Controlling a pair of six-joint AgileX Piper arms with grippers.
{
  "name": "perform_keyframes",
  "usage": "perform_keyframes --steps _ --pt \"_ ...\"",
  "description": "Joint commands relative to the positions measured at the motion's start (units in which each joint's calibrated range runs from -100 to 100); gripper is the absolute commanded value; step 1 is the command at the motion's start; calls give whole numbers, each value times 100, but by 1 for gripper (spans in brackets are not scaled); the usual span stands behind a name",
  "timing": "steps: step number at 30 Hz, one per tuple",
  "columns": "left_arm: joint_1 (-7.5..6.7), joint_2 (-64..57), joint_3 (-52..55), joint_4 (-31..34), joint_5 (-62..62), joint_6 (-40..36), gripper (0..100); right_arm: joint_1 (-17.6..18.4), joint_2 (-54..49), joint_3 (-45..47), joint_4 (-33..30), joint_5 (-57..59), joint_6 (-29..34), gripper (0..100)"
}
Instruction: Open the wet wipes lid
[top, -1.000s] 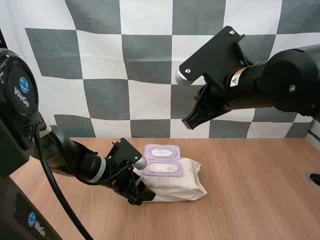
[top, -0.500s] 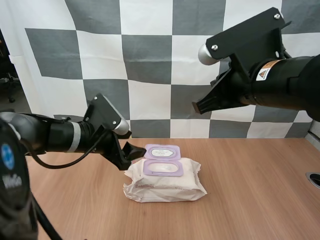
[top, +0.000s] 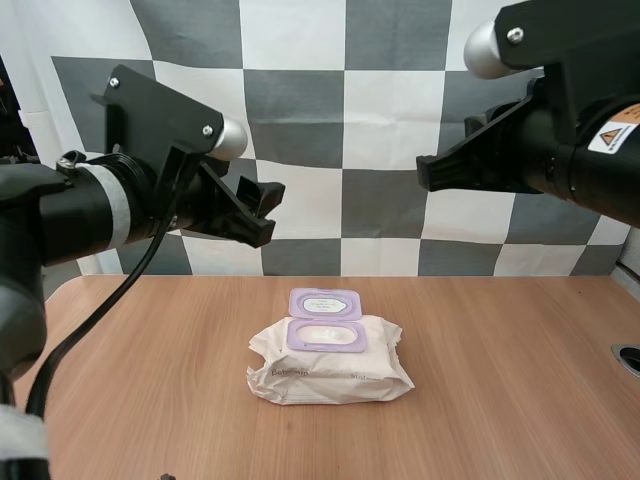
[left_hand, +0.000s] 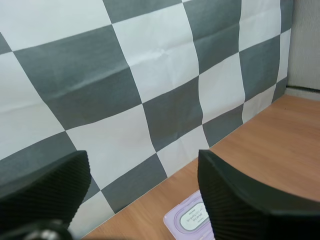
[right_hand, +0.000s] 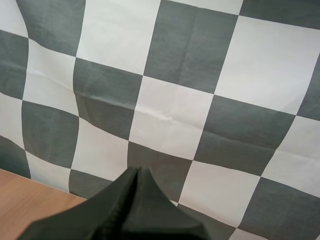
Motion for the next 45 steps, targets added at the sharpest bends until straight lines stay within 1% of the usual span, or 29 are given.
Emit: perform_keyframes --steps 1,4,11,16,19,25,28,33,35,36,37,38,39,40,42,45 --pt "-30 -201 -4 -158 0 -130 100 -3 -158 117 4 -187 -4 0" --pt "-62 -484 -4 -191 0 -130 100 -3 -426 405 45 -548 -4 0" --pt "-62 -629 -4 -192 0 -265 100 -3 -514 1037 255 -830 -4 0" --pt "-75 -655 -4 -465 0 -503 100 -3 -550 1308 267 -1443 -13 0" --pt "-196 -713 -4 -540 0 -520 100 -3 -651 1344 346 -1527 -13 0" --pt "-494 -765 -4 -735 0 -509 100 6 -759 1359 491 -1527 -13 0" --pt "-567 -765 -4 -713 0 -509 100 6 -840 1369 448 -1527 -13 0" --pt "-567 -765 -4 -701 0 -499 100 6 -1033 1386 407 -1510 -13 0" --pt "-637 -751 -4 -651 0 -518 100 6 -1119 1405 337 -1494 -13 0" --pt "-712 -741 -4 -623 0 -518 100 6 -1179 1438 291 -1494 -13 0" --pt "-825 -707 -4 -589 0 -518 100 6 -1249 1543 183 -1494 -13 0" --pt "-898 -696 -4 -566 0 -518 100 6 -1311 1621 98 -1473 -13 0" --pt "-932 -696 -4 -564 0 -518 100 6 -1341 1692 45 -1445 -13 0" --pt "-1065 -696 -4 -471 0 -497 100 6 -1396 1801 -8 -1445 -13 0" --pt "-1144 -696 -4 -391 0 -481 100 6 -1526 1975 -17 -1426 -13 0" --pt "-1172 -696 -20 -204 0 -491 100 -40 -1719 2179 -2 -1426 -13 0"
